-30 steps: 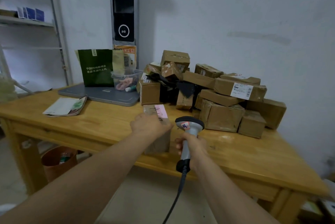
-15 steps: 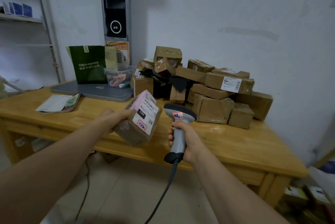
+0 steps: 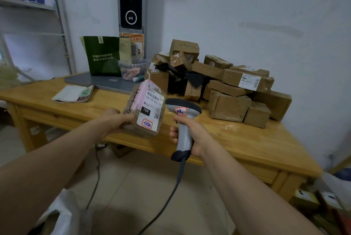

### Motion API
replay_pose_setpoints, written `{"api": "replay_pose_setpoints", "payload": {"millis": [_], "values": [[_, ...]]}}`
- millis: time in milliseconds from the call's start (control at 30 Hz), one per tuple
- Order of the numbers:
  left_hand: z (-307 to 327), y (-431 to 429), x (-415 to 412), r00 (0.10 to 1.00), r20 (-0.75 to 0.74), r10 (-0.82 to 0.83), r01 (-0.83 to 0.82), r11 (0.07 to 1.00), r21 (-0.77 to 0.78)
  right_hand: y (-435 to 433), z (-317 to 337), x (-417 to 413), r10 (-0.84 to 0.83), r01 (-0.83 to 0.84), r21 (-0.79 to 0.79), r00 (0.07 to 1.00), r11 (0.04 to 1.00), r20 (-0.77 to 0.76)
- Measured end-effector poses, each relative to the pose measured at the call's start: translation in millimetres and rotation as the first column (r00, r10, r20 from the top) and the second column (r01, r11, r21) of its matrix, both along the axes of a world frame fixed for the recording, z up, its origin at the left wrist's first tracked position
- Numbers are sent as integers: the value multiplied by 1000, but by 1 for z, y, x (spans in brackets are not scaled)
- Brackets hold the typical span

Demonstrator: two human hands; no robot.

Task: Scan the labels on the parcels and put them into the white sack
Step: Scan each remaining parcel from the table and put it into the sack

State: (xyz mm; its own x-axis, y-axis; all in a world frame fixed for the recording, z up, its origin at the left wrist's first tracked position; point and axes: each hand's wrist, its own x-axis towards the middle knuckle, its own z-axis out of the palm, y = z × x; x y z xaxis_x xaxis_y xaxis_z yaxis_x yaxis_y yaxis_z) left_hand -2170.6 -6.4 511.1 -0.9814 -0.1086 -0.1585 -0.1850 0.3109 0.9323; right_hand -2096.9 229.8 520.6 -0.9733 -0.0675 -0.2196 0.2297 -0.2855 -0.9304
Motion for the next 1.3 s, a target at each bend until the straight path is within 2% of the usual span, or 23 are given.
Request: {"api": "replay_pose_setpoints", "payload": {"millis": [300, 867, 1167, 1300], "values": [[-5, -3, -1, 988, -141, 65, -73, 996, -47, -12, 10, -2, -45, 50, 52, 995, 997, -87], [-8, -15, 1, 985, -157, 75, -89, 992, -85, -25, 15, -7, -18, 25, 90, 997, 996, -77], [-8, -19, 2, 988, -132, 86, -94, 994, -55, -31, 17, -9, -32, 37, 62, 997, 997, -73], [-6, -24, 6, 982, -126, 142, -138, 990, 39, -38, 18, -10, -14, 16, 28, 998, 999, -57]]}}
